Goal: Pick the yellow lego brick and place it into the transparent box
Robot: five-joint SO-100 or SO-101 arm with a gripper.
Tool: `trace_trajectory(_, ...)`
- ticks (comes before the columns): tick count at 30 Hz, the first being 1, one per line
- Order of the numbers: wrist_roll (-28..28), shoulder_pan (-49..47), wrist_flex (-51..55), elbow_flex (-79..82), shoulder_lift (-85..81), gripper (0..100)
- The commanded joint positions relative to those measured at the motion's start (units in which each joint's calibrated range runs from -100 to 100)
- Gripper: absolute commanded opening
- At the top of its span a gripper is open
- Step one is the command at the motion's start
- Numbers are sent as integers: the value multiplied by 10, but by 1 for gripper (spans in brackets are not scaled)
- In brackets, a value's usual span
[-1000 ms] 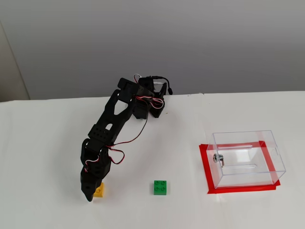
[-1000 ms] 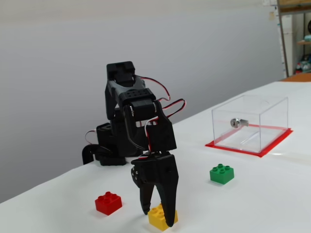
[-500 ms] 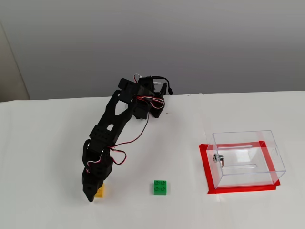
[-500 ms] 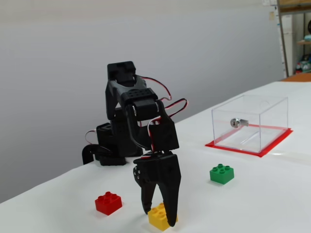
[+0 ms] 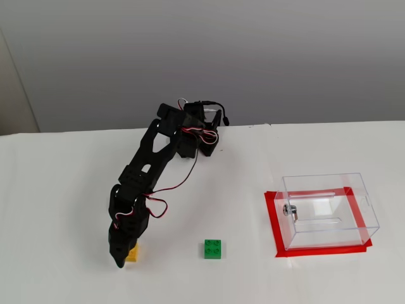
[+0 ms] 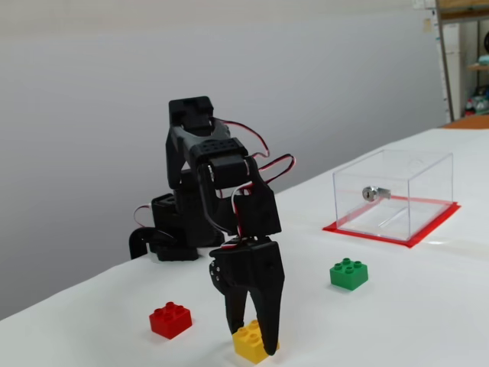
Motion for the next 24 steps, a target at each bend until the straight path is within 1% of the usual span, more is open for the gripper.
trace_trajectory(1, 1, 5, -5, -20, -12, 13)
trace_trajectory(3, 1, 3, -5, -20, -12, 10)
trace_trajectory(5, 1, 2, -5, -20, -12, 8)
trace_trajectory(17, 1, -12, -2, -20, -18, 8)
trace_trajectory(24, 2, -62, 4, -13, -102, 8)
